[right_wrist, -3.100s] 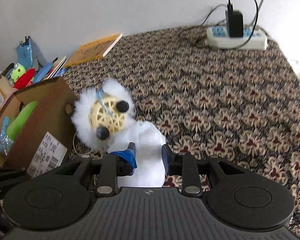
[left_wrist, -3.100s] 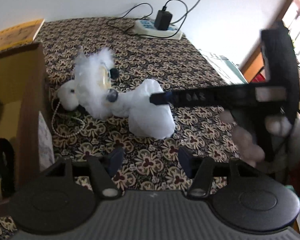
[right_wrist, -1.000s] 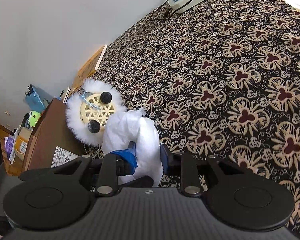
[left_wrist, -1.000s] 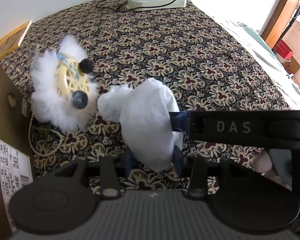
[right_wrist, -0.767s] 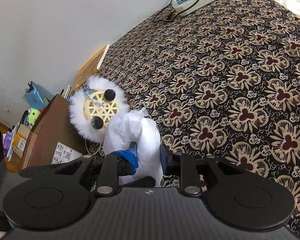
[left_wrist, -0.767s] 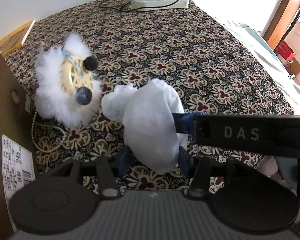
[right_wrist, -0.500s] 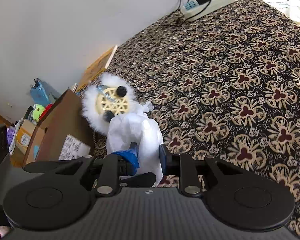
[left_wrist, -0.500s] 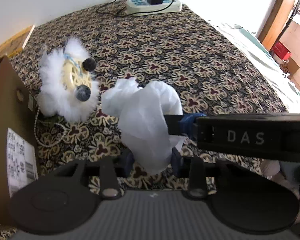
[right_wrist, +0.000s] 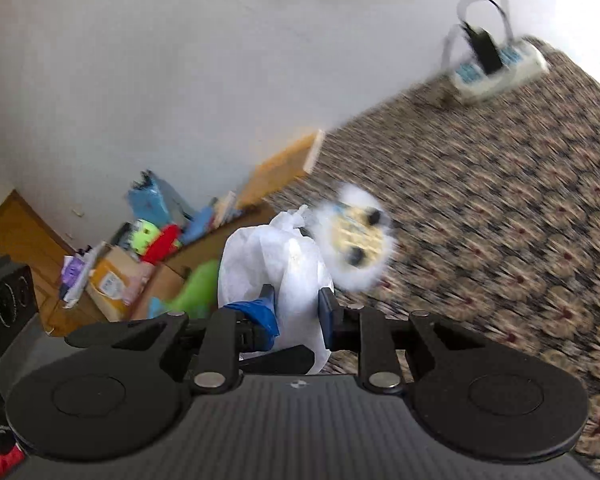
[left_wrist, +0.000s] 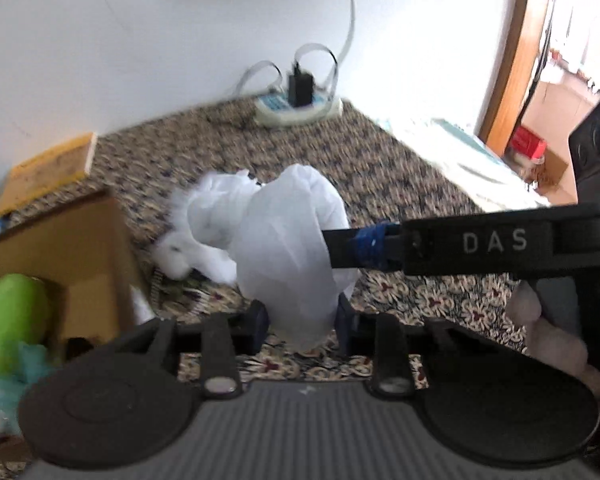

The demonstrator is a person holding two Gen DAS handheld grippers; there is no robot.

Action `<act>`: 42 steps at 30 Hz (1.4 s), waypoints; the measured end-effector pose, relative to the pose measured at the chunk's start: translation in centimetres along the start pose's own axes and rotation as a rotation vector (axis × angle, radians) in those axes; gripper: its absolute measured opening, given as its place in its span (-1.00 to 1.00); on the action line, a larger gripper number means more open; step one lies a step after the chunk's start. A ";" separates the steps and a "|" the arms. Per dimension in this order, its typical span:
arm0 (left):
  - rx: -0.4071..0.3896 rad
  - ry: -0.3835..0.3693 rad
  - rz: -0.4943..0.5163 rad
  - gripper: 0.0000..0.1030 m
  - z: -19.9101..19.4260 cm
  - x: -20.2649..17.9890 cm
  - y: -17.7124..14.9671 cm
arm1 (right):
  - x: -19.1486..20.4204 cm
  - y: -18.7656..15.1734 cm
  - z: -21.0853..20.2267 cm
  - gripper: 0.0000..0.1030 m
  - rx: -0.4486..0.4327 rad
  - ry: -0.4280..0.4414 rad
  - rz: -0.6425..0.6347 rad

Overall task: Organize soft objects
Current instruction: 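Carry the white bag into the box and open the right gripper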

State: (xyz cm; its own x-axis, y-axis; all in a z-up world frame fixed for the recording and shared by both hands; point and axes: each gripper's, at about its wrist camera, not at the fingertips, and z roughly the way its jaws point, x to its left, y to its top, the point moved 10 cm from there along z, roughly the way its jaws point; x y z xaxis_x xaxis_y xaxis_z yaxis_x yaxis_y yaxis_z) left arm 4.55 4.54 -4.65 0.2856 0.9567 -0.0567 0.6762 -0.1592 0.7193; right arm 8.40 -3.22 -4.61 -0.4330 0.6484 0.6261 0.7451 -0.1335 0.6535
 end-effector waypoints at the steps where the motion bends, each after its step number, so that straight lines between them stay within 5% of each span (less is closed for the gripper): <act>1: -0.013 0.000 -0.008 -0.44 -0.8 0.8 0.2 | 1.1 0.1 0.3 -0.92 -0.010 0.005 -0.012; 17: -0.088 0.060 -0.054 -0.44 -9.5 13.5 -2.7 | 13.8 -2.0 7.0 -0.91 -0.019 0.078 -0.085; 24: -0.056 0.063 -0.079 -0.42 -8.1 17.6 -3.5 | 15.1 -3.0 10.9 -0.91 -0.028 0.025 -0.087; 34: 0.007 0.134 -0.113 -0.09 -3.1 22.0 -4.1 | 13.6 -3.0 15.3 -0.82 -0.022 -0.115 -0.137; 37: 0.036 0.151 -0.093 0.11 -2.1 22.3 -4.8 | 12.6 -3.5 15.7 -0.82 -0.004 -0.154 -0.118; 42: 0.064 0.137 -0.069 0.14 -1.3 21.8 -5.6 | 12.4 -3.5 14.1 -0.82 -0.020 -0.138 -0.116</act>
State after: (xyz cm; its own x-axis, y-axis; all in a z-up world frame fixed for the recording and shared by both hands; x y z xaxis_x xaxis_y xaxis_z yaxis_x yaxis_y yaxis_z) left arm 6.14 26.58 -8.99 0.1445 0.9895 -0.0068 0.7343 -0.1026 0.6710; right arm 7.57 15.81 -5.15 -0.4405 0.7569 0.4827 0.6834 -0.0660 0.7271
